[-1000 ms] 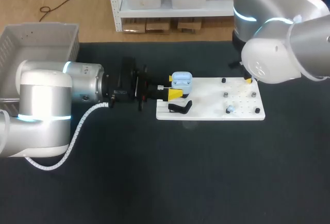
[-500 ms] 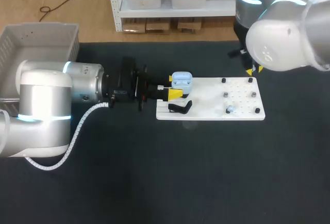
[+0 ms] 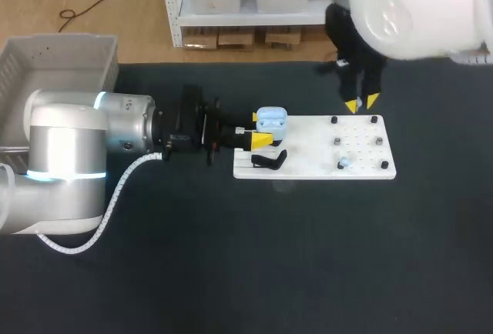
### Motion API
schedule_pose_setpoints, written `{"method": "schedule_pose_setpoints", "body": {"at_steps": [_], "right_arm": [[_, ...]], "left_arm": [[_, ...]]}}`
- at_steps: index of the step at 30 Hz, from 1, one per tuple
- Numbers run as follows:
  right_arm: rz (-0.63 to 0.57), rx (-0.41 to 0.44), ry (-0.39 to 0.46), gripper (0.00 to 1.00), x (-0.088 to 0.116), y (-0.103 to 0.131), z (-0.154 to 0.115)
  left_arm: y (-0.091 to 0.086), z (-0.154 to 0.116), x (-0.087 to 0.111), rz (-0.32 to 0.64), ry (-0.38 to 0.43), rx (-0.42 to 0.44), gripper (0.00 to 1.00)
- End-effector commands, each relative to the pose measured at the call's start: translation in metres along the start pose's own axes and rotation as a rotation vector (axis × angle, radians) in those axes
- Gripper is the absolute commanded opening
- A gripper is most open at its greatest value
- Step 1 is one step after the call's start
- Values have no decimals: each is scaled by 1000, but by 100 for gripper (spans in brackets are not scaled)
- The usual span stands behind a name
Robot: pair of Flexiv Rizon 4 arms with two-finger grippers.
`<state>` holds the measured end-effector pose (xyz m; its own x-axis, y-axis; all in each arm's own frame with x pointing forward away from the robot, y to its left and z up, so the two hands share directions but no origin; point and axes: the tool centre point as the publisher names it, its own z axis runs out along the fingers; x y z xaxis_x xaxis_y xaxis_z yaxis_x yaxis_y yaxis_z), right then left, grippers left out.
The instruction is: Pick up each earbud case from the left stands, insert the matching earbuds, close the lid, and place the case in the box.
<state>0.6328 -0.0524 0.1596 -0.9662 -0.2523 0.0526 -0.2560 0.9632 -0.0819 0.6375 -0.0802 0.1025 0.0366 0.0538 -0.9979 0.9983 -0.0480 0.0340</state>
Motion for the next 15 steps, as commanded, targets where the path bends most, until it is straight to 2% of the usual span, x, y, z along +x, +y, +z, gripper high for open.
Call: {"method": "schedule_pose_setpoints", "body": {"at_steps": [1, 8, 15], "right_arm": [[16, -5, 23, 0, 3, 19, -26], [0, -57, -5, 0, 18, 59, -38], [0, -57, -5, 0, 18, 59, -38]], "left_arm": [[1, 0, 1, 0, -1, 2, 0], [1, 0, 1, 0, -1, 2, 0], [1, 0, 1, 0, -1, 2, 0]]}}
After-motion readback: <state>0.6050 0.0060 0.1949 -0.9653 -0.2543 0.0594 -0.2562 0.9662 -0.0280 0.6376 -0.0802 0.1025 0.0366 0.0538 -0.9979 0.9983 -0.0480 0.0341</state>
